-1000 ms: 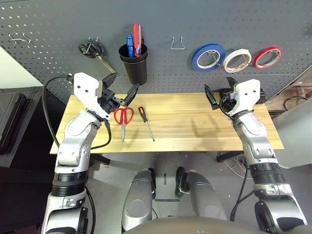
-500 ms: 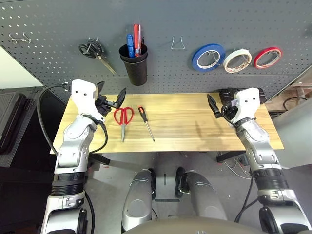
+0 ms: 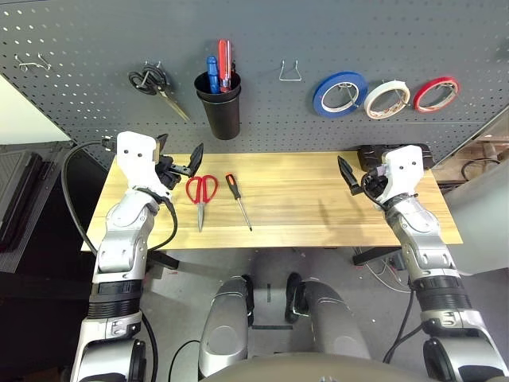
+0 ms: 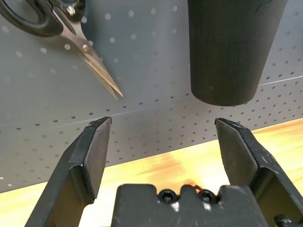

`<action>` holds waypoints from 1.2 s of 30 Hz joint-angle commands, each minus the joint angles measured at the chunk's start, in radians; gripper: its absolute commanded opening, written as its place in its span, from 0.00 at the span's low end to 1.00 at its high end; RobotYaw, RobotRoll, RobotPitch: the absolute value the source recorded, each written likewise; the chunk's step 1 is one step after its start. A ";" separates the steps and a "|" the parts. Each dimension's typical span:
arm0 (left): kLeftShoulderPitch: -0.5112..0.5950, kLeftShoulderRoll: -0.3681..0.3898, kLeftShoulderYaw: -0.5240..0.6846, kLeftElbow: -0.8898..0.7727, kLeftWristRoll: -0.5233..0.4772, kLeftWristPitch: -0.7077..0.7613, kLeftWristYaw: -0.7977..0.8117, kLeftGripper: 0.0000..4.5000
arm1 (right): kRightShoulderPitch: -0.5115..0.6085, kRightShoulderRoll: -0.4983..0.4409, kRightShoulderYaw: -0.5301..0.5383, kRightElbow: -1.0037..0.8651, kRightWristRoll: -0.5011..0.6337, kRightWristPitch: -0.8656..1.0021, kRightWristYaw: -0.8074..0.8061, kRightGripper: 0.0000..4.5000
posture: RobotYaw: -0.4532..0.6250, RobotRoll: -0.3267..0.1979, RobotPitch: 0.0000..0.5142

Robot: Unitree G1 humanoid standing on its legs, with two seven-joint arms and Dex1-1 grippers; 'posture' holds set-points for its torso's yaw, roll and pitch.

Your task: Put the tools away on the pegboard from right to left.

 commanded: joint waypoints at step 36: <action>-0.308 -0.272 -0.149 0.636 0.186 0.291 0.265 1.00 | 0.138 -0.116 0.160 -0.133 -0.015 0.272 0.233 1.00 | 0.55 0.62 0.39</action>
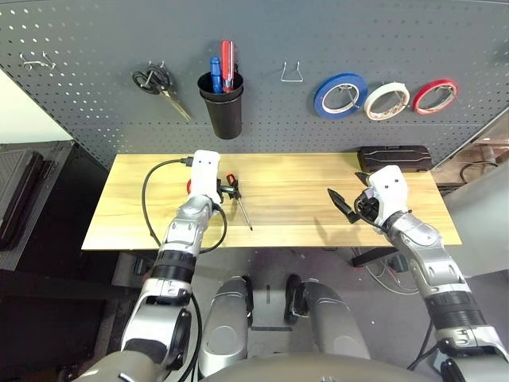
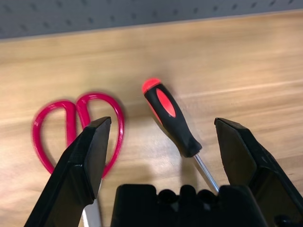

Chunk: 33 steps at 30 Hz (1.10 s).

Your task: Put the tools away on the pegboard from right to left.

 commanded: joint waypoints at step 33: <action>0.212 -0.001 -0.005 -0.407 -0.092 -0.169 -0.188 1.00 | 0.029 0.048 -0.087 -0.077 0.027 -0.017 -0.121 1.00 | 0.52 0.62 0.44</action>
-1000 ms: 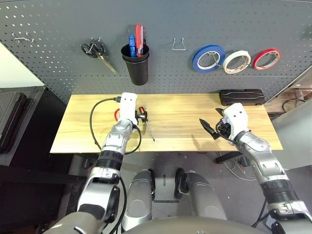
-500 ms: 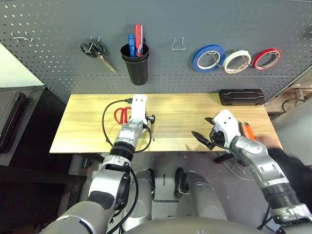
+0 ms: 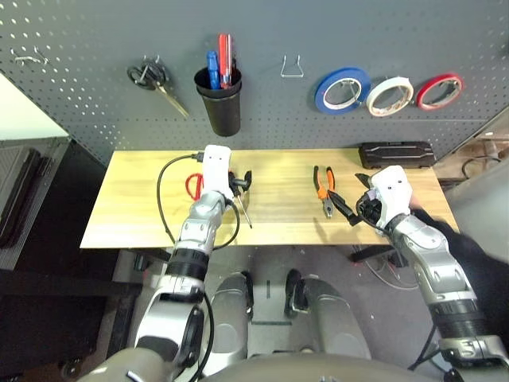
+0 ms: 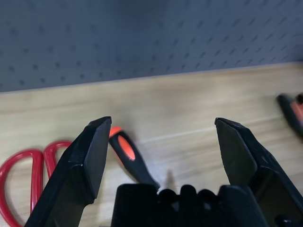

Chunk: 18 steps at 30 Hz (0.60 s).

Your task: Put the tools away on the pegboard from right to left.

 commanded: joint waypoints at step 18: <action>0.238 0.300 -0.120 -0.649 -0.196 0.136 -0.398 1.00 | -0.113 0.029 -0.084 0.042 0.028 0.345 -0.179 1.00 | 0.55 0.62 0.39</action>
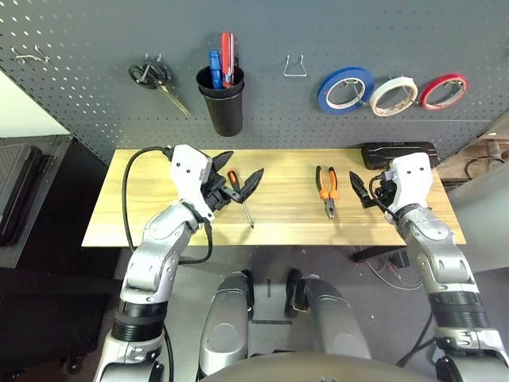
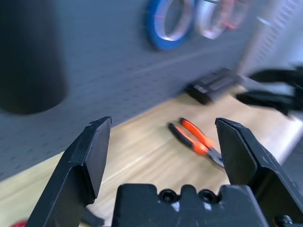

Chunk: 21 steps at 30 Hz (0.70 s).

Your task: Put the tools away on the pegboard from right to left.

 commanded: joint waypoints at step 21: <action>-0.027 0.230 -0.096 0.006 0.049 -0.028 -0.220 1.00 | -0.344 0.159 0.007 0.485 0.007 0.350 -0.116 1.00 | 0.57 0.62 0.44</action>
